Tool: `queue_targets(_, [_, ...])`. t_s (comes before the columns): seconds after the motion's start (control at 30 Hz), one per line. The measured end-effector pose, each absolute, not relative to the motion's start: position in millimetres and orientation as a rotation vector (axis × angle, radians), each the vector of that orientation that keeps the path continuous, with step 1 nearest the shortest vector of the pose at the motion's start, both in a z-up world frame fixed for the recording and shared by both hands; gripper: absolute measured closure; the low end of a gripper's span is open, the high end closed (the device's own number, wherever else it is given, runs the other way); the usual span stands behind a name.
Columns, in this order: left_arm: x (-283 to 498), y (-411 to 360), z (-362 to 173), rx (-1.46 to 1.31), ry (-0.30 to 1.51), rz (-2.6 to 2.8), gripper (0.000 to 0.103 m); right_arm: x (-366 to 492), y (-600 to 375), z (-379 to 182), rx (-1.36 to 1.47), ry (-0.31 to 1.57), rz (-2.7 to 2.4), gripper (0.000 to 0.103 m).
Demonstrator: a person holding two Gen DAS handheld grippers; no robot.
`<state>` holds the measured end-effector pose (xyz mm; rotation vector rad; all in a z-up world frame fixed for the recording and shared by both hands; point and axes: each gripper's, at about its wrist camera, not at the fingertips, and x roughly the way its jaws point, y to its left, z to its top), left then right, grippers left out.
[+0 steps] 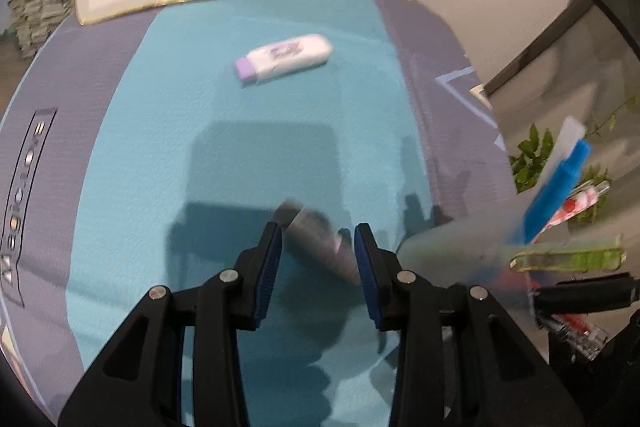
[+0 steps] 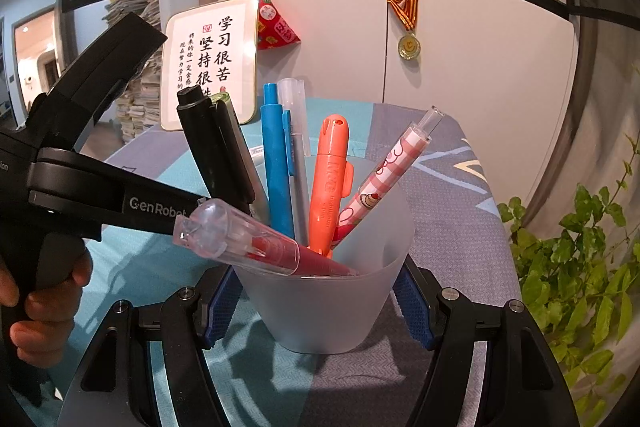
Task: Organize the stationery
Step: 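Grasp the grey labelled eraser on the mat with the left gripper, then lower the grey eraser into the cup and open the left gripper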
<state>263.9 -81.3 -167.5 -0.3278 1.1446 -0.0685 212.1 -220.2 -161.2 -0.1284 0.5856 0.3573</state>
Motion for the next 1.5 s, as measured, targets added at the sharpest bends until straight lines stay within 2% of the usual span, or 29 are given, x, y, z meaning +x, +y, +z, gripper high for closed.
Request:
queue_targets(0.13, [266, -84, -170, -0.317, 1.154, -0.042, 0.063, 212, -220, -161, -0.128, 0.586, 0.357, 0.032])
queue_targets(0.3, [274, -86, -170, -0.313, 1.135, -0.031, 0.066, 213, -220, -161, -0.125, 0.586, 0.355, 0.032])
queue_targets(0.37, [274, -86, -170, -0.285, 1.126, -0.029, 0.081, 213, -220, -161, -0.124, 0.585, 0.356, 0.032])
queue_targets(0.47, [270, -84, -172, -0.258, 1.103, -0.069, 0.086, 213, -220, -161, -0.126, 0.585, 0.356, 0.032])
queue_targets(0.7, [247, -65, -168, -0.209, 1.081, -0.177, 0.087, 213, -220, -161, -0.128, 0.585, 0.355, 0.032])
queue_targets(0.97, [222, -48, -124, -0.250, 0.916, -0.256, 0.089, 212, -219, -161, -0.141, 0.583, 0.350, 0.032])
queue_targets(1.23, [211, -50, -109, -0.264, 0.841, -0.292, 0.089, 210, -217, -161, -0.154, 0.580, 0.345, 0.032])
queue_targets(1.5, [185, -64, -48, -0.272, 0.618, -0.467, 0.089, 210, -217, -161, -0.152, 0.580, 0.345, 0.032])
